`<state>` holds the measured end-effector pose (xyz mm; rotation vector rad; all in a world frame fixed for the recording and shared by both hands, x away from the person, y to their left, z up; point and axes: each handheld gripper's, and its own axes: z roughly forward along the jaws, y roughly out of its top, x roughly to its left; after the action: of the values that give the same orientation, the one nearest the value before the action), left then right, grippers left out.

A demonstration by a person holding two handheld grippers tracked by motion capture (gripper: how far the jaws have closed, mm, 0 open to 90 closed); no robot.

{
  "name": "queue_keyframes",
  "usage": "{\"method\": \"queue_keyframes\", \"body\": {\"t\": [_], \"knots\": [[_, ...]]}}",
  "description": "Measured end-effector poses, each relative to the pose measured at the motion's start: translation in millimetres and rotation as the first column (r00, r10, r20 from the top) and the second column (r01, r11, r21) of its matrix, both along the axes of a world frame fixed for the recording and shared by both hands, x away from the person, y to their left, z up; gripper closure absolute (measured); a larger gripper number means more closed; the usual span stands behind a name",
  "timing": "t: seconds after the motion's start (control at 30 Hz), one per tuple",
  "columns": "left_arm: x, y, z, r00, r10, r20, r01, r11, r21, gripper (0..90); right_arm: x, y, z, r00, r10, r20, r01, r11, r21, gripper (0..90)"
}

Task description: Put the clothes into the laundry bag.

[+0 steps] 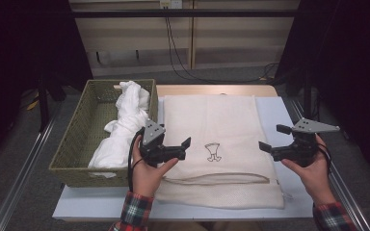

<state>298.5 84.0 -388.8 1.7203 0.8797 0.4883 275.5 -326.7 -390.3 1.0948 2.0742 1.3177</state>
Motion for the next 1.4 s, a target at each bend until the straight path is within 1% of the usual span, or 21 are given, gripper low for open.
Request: {"method": "queue_keyframes", "body": {"t": [0.23, 0.37, 0.53, 0.57, 0.67, 0.73, 0.77, 0.8, 0.87, 0.97, 1.0, 1.03, 1.07, 1.1, 1.13, 1.23, 1.27, 1.3, 1.33, 1.37, 1.4], "knots": [[-0.8, -1.8, -1.1, 1.0, -0.007, -0.003, 0.007, 0.9999, -0.007, 2.3, 0.5, 2.1, -2.3, 1.0, -0.002, -0.002, 0.002, 1.0, 0.0, 3.4], [-1.3, -2.1, -0.7, 1.0, -0.007, -0.006, 0.007, 1.0, 0.006, 2.3, 0.9, 3.9, -3.8, 0.9999, 0.01, -0.006, -0.01, 1.0, -0.007, 3.4], [-1.3, -4.2, -1.1, 1.0, -0.004, -0.009, 0.004, 1.0, -0.002, 2.3, 1.0, 11.1, -6.8, 0.9988, 0.046, -0.019, -0.047, 0.999, -0.019, 3.1], [-1.0, -4.0, -1.3, 0.9999, -0.01, -0.004, 0.01, 1.0, -0.001, 2.3, 1.7, 16.2, -9.5, 0.9975, 0.066, -0.025, -0.066, 0.998, -0.021, 2.7], [-0.6, -5.6, -2.2, 0.9999, -0.007, -0.011, 0.007, 1.0, 0.002, 2.3, 2.7, 21.5, -13.9, 0.9953, 0.09, -0.035, -0.091, 0.996, -0.011, 2.4], [0.3, -5.6, -2.8, 0.9999, -0.013, -0.01, 0.014, 0.9999, 0.011, 2.3, 5.7, 30.7, -21.2, 0.991, 0.113, -0.071, -0.116, 0.993, -0.026, 2.4], [0.3, -5.6, -2.8, 0.9999, -0.013, -0.01, 0.014, 0.9999, 0.011, 2.3, 5.7, 30.7, -21.2, 0.991, 0.113, -0.071, -0.116, 0.993, -0.026, 2.4], [0.5, -5.8, -2.9, 0.9998, -0.015, -0.012, 0.015, 0.9998, 0.013, 2.3, 8.1, 37.1, -27.4, 0.9858, 0.136, -0.099, -0.139, 0.99, -0.028, 2.3], [0.5, -5.7, -3.0, 0.9998, -0.014, -0.013, 0.015, 0.9998, 0.013, 2.3, 8.9, 39.3, -29.2, 0.9839, 0.142, -0.108, -0.147, 0.989, -0.033, 2.3], [0.6, -5.8, -3.4, 0.9997, -0.016, -0.016, 0.017, 0.9997, 0.016, 2.3, 10.5, 52.0, -36.3, 0.9777, 0.167, -0.127, -0.176, 0.982, -0.062, 2.2], [0.8, -6.0, -3.8, 0.9997, -0.017, -0.017, 0.017, 0.9997, 0.016, 2.3, 10.8, 54.7, -37.4, 0.9736, 0.186, -0.132, -0.195, 0.979, -0.061, 2.3], [0.8, -6.0, -3.8, 0.9997, -0.017, -0.017, 0.017, 0.9997, 0.016, 2.3, 10.8, 54.7, -37.4, 0.9736, 0.186, -0.132, -0.195, 0.979, -0.061, 2.3], [0.9, -6.7, -4.6, 0.9996, -0.022, -0.017, 0.022, 0.9997, 0.009, 2.3, 11.0, 60.6, -40.0, 0.9688, 0.211, -0.13, -0.221, 0.973, -0.07, 2.3], [0.9, -6.7, -4.6, 0.9996, -0.022, -0.017, 0.022, 0.9997, 0.009, 2.3, 11.0, 60.6, -40.0, 0.9688, 0.211, -0.13, -0.221, 0.973, -0.07, 2.3], [0.8, -6.5, -4.7, 0.9996, -0.02, -0.021, 0.021, 0.9996, 0.02, 2.3, 12.0, 65.6, -43.1, 0.9631, 0.231, -0.138, -0.243, 0.967, -0.074, 2.4], [0.6, -6.8, -5.2, 0.9995, -0.018, -0.024, 0.018, 0.9997, 0.016, 2.3, 12.7, 70.2, -46.0, 0.9603, 0.239, -0.144, -0.252, 0.964, -0.081, 2.5], [0.6, -6.6, -5.4, 0.9996, -0.017, -0.024, 0.017, 0.9997, 0.015, 2.3, 13.6, 74.8, -49.0, 0.9557, 0.249, -0.157, -0.265, 0.96, -0.088, 2.6], [0.6, -6.6, -5.4, 0.9996, -0.017, -0.024, 0.017, 0.9997, 0.015, 2.3, 13.6, 74.8, -49.0, 0.9557, 0.249, -0.157, -0.265, 0.96, -0.088, 2.6], [0.8, -6.4, -5.7, 0.9995, -0.022, -0.022, 0.022, 0.9998, 0.002, 2.3, 14.3, 79.7, -52.1, 0.9511, 0.259, -0.168, -0.278, 0.955, -0.1, 2.8], [0.8, -6.4, -5.7, 0.9995, -0.022, -0.022, 0.022, 0.9998, 0.002, 2.3, 14.3, 79.7, -52.1, 0.9511, 0.259, -0.168, -0.278, 0.955, -0.1, 2.8], [0.8, -5.8, -5.5, 0.9995, -0.022, -0.021, 0.022, 0.9997, 0.004, 2.3, 14.6, 84.9, -55.1, 0.9448, 0.273, -0.18, -0.296, 0.949, -0.113, 3.4]]}}
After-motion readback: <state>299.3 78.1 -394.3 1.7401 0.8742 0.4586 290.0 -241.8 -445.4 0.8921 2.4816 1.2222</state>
